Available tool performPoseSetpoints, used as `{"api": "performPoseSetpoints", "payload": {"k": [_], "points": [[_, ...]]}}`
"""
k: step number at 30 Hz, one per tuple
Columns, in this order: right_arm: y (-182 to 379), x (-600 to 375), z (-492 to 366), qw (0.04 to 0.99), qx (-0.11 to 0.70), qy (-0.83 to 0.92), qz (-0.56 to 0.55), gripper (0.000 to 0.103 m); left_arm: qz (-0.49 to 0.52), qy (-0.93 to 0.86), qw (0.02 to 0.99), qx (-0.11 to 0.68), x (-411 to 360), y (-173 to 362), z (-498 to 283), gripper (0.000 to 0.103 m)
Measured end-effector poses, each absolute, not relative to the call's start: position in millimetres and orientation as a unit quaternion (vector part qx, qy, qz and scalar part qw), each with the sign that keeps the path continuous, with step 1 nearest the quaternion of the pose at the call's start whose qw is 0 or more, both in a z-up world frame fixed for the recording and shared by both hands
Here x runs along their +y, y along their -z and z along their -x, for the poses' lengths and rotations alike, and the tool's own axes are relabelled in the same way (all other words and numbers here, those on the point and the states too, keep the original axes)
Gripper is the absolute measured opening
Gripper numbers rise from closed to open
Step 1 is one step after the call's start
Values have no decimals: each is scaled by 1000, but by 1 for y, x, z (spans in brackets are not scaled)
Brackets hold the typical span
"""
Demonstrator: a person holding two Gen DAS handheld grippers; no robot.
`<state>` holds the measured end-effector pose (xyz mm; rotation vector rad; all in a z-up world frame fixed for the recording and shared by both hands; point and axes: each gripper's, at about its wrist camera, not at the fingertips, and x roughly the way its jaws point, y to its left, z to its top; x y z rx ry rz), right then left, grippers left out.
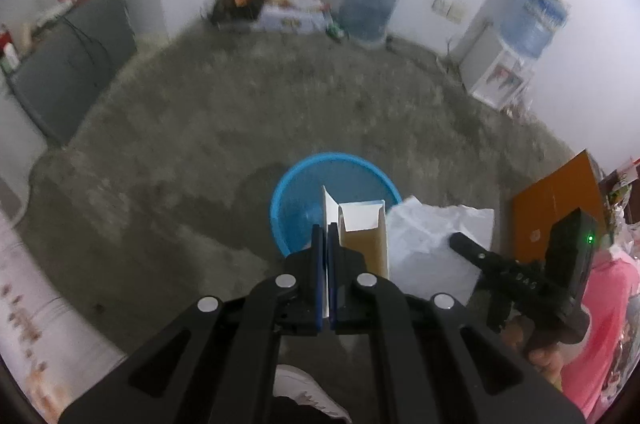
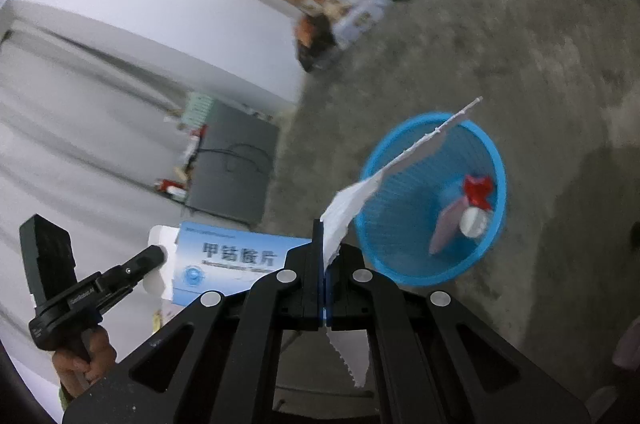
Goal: Collect trash
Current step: 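Carry the medicine box and tissue over the wastebasket and open both tools, then move both tools back over the table toward the snack bags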
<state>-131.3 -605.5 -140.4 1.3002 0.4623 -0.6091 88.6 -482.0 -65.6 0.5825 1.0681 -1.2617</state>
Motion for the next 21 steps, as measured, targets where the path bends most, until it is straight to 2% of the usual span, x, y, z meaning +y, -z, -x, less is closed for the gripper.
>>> {"api": "performPoseSetpoints", "payload": {"k": [5, 9, 10, 12, 13, 14, 19, 21], "points": [[181, -628, 113, 703, 242, 283, -606, 3, -276, 533, 636, 484, -529, 116, -91, 2], [210, -649, 101, 687, 235, 279, -629, 4, -283, 517, 640, 494, -560, 148, -95, 6], [220, -655, 97, 682, 235, 276, -635, 10, -283, 516, 638, 497, -569, 158, -96, 11], [240, -666, 88, 663, 252, 281, -647, 40, -286, 506, 638, 506, -579, 174, -100, 28], [250, -671, 83, 653, 264, 286, -650, 41, -284, 497, 640, 513, -585, 183, -102, 43], [259, -674, 79, 645, 280, 285, -651, 42, -280, 491, 642, 517, -586, 188, -103, 46], [281, -669, 86, 617, 318, 295, -657, 47, -262, 487, 639, 535, -582, 195, -105, 48], [279, -664, 96, 618, 310, 298, -658, 56, -262, 493, 641, 527, -576, 186, -106, 48]]}}
